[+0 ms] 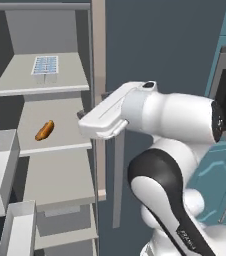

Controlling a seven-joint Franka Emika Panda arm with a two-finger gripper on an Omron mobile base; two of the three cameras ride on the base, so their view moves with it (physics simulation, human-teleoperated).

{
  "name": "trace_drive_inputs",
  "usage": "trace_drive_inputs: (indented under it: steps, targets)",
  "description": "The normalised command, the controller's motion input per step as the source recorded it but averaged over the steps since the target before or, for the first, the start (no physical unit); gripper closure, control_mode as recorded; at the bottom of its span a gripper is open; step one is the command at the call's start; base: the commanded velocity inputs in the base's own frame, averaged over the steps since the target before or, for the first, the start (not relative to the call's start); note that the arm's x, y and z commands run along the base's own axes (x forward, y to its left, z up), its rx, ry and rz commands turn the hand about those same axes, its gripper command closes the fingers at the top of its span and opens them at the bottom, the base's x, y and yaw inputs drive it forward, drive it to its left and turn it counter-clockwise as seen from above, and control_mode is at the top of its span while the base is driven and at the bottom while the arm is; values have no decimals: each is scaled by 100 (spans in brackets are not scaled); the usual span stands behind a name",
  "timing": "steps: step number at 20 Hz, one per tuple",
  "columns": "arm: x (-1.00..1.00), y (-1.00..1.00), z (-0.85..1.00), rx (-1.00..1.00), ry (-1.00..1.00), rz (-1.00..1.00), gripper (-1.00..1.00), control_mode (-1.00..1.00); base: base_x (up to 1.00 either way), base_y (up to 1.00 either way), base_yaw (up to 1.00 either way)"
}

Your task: Open the freezer door, pick up the ice cube tray from the freezer, and place it on the dining counter.

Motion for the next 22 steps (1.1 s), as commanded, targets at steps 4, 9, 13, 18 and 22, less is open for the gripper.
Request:
trace_drive_inputs:
  steps: [4, 9, 13, 18, 22]
  targets:
    - [0, -100, 0, -12, 4, -48, -100, -100, 0, 0, 0]
    - [-2, -100, 0, -15, 15, -48, -100, -100, 0, 0, 0]
    - [-18, -100, 0, -11, 23, -47, -100, -100, 0, 0, 0]
    - [-22, -94, 2, 0, 31, -40, -100, -100, 0, 0, 0]
    - [-36, -82, -29, 19, 15, -19, -100, -100, 0, 0, 0]
